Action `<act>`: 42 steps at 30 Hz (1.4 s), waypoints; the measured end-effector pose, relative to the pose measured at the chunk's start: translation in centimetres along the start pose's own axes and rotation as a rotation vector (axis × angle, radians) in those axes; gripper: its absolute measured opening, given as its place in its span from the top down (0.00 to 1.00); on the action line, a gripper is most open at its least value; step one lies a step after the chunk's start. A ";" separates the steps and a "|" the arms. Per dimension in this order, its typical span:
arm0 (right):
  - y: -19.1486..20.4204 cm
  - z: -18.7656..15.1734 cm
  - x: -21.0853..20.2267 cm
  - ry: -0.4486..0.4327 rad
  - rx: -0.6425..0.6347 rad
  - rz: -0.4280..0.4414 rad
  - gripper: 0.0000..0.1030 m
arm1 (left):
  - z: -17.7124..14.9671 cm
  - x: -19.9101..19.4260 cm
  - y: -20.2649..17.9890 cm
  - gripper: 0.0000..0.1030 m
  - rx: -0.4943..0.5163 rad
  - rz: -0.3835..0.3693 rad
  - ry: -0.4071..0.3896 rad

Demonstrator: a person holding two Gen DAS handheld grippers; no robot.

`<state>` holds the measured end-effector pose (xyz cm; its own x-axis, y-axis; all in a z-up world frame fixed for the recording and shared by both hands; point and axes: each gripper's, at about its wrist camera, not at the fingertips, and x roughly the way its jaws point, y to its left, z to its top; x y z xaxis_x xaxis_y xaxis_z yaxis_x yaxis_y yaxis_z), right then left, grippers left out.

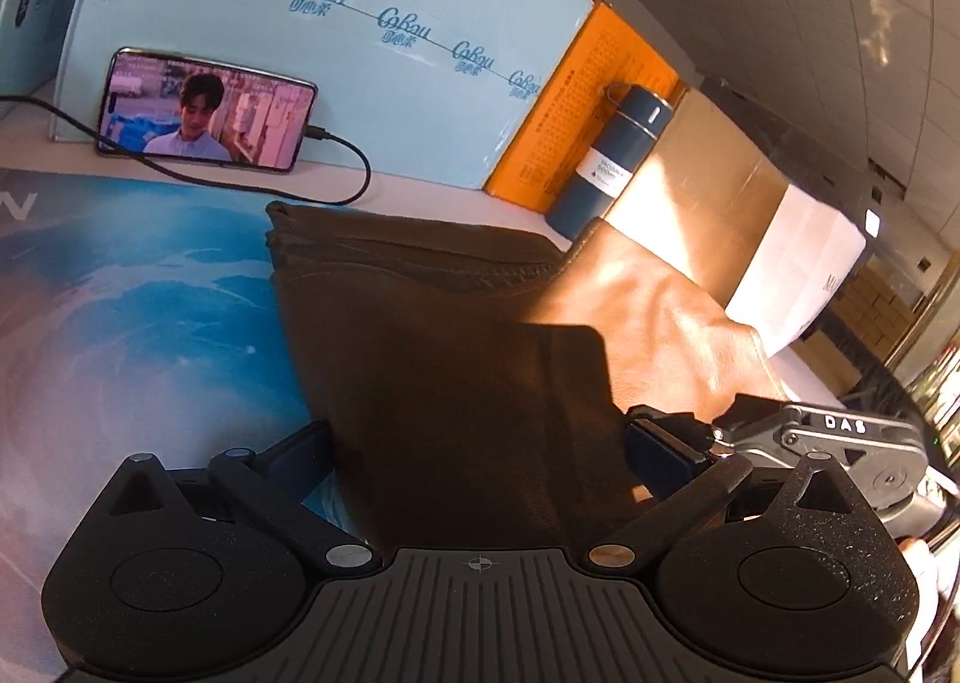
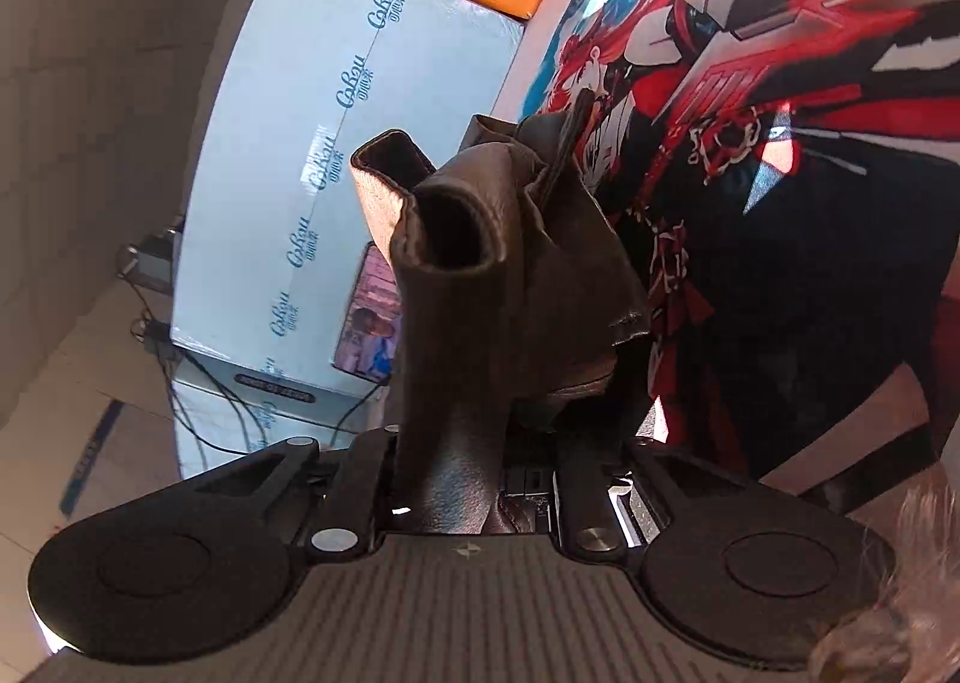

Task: Fold clothes

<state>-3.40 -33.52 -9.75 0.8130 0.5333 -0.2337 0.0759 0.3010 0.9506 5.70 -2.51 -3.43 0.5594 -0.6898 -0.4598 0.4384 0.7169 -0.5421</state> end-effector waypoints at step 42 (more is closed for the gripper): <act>23.3 -14.2 12.3 0.448 -0.555 0.641 0.87 | -3.0 -28.5 11.3 0.54 -0.221 0.137 -0.874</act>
<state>0.12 -8.72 6.65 0.3002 0.9448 0.1316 -0.6845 0.1173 0.7195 -7.39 24.97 1.50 0.9700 -0.2124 0.1183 0.2345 0.6892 -0.6855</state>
